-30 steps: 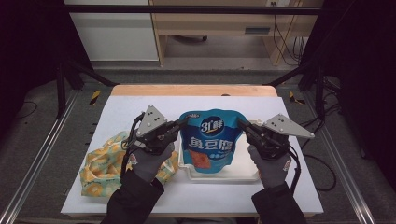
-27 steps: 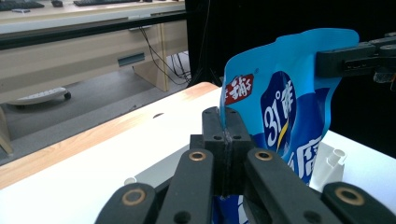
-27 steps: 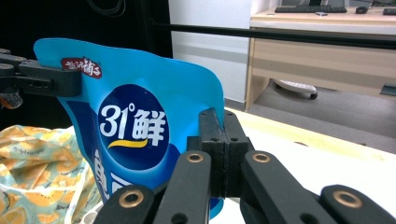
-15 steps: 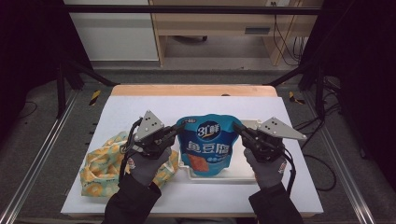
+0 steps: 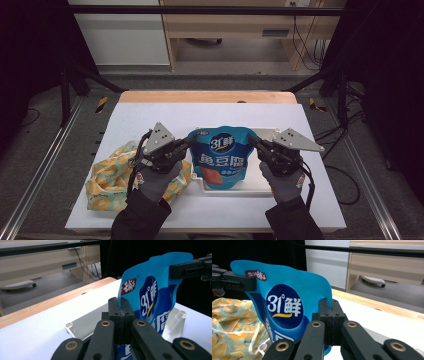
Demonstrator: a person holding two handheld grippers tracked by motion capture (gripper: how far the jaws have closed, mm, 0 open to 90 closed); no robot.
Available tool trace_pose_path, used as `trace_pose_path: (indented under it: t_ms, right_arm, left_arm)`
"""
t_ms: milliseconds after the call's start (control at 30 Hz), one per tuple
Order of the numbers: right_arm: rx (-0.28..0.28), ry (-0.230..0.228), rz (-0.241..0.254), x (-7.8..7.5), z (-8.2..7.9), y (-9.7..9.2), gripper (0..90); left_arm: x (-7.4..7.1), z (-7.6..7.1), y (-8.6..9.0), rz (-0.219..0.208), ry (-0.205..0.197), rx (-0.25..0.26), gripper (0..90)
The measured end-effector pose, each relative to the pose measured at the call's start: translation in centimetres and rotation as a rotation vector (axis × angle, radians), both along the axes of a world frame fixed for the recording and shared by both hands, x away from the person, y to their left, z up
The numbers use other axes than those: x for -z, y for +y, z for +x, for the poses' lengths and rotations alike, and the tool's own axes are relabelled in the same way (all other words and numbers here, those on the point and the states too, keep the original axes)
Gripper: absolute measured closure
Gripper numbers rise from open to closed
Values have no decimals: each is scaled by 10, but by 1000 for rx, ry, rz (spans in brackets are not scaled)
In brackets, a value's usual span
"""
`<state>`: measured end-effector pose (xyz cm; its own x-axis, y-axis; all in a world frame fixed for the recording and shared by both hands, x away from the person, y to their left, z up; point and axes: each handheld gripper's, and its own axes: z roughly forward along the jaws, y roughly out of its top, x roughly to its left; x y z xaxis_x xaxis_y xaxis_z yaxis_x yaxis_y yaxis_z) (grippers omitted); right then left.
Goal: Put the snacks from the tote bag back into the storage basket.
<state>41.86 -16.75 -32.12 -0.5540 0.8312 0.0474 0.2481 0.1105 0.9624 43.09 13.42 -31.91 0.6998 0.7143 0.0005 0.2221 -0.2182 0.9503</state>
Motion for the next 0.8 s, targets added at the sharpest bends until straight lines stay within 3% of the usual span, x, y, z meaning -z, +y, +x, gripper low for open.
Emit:
trace_pose_path:
  t_ms: [333,433,600,800]
  right_arm:
    - [4,1,-4,3,-1,-1,900]
    - [7,-4,-6,3,-2,-1,877]
    - [18,-14,-5,3,-2,-1,758]
    - [22,-55,6,1,-5,-7,475]
  left_arm:
    - [2,-1,0,-6,-9,9,889]
    - [3,0,2,-17,-13,6,843]
    - [2,0,10,-18,-20,12,733]
    - [2,-6,28,-5,-42,-9,525]
